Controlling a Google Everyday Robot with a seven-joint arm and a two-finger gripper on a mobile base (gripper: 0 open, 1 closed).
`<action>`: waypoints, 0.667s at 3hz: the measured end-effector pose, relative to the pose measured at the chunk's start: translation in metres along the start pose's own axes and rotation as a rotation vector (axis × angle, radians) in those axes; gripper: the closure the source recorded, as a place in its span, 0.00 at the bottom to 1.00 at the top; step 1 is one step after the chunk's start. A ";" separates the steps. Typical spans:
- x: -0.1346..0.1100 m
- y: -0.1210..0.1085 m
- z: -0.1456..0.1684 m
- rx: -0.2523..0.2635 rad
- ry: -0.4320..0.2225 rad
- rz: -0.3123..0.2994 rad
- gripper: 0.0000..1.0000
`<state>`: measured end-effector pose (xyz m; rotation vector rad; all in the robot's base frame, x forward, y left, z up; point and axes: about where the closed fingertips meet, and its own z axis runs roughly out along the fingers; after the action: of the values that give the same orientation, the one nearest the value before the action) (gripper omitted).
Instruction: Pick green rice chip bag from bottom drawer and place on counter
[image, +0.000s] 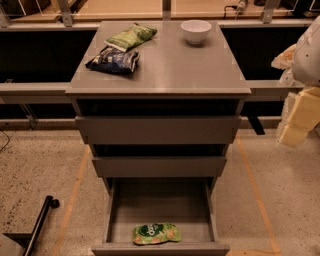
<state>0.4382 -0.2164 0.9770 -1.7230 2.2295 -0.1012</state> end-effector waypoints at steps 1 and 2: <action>0.000 0.000 0.000 0.000 0.000 0.000 0.00; 0.004 -0.001 0.014 -0.007 -0.059 0.036 0.00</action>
Offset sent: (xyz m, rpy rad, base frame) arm 0.0122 -0.0076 -0.0418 0.1870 0.0080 -0.0489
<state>0.4423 -0.2186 0.9632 -1.6668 2.2197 -0.0334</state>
